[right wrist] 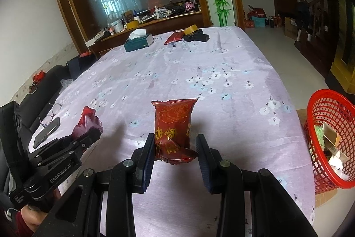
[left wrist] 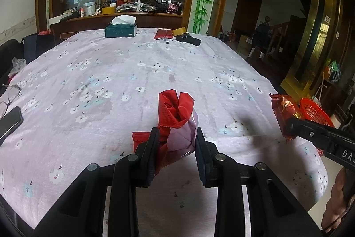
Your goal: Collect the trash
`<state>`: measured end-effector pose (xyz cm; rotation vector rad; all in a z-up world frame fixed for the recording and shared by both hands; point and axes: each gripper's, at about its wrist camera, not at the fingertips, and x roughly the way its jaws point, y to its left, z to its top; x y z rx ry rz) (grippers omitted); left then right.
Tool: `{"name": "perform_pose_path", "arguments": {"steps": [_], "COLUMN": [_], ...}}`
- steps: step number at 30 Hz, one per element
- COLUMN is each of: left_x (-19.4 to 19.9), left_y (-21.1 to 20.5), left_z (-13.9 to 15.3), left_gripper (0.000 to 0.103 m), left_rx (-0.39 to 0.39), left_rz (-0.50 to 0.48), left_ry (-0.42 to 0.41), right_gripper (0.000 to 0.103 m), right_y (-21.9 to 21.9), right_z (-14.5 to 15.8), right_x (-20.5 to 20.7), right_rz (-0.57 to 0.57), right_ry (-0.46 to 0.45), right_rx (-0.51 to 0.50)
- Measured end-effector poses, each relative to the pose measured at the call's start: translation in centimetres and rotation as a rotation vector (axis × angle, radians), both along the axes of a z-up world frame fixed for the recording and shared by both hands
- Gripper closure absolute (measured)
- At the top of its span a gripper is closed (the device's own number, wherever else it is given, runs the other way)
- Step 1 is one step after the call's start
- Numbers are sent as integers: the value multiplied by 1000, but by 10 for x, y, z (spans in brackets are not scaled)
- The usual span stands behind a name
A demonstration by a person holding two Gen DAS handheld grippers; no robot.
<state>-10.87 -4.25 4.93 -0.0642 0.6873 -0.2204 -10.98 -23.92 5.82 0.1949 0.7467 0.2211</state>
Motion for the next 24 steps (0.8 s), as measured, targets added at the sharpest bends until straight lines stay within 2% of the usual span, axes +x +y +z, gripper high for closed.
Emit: {"name": "perform_pose_path", "arguments": {"steps": [16,24], "left_x": [0,4], "left_y": [-32,-56], "left_z": [4,11], "left_gripper": [74,74], "left_rx": [28,4], "left_rz": [-59,-120], "left_ry": [6,17], "right_gripper": [63,63], "right_y": [-40,-73], "right_z": [10,17], "right_x": [-19,-37], "right_rz": [-75,-142], "right_ry": [-44,-71], "right_rx": [44,66]}}
